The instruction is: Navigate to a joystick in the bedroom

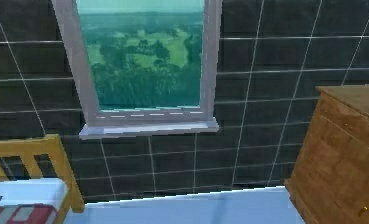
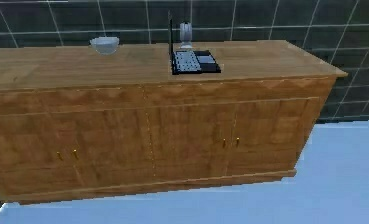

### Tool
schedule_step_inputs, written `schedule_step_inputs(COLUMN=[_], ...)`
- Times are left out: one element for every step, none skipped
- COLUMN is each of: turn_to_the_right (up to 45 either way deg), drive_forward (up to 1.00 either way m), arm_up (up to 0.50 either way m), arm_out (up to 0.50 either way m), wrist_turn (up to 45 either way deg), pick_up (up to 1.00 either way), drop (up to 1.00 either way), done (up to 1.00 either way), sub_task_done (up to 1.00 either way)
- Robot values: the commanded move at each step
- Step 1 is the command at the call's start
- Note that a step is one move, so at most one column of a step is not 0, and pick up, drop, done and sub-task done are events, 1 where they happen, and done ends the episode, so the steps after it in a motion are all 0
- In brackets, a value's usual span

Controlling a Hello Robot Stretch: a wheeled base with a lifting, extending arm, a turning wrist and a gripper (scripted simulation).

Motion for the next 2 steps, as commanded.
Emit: schedule_step_inputs(turn_to_the_right=[-45.0, -30.0], drive_forward=[0.0, 0.0], arm_up=[0.0, 0.0], arm_out=[0.0, 0.0], wrist_turn=[0.0, 0.0], pick_up=[0.0, 0.0], drop=[0.0, 0.0], done=[0.0, 0.0], sub_task_done=[0.0, 0.0])
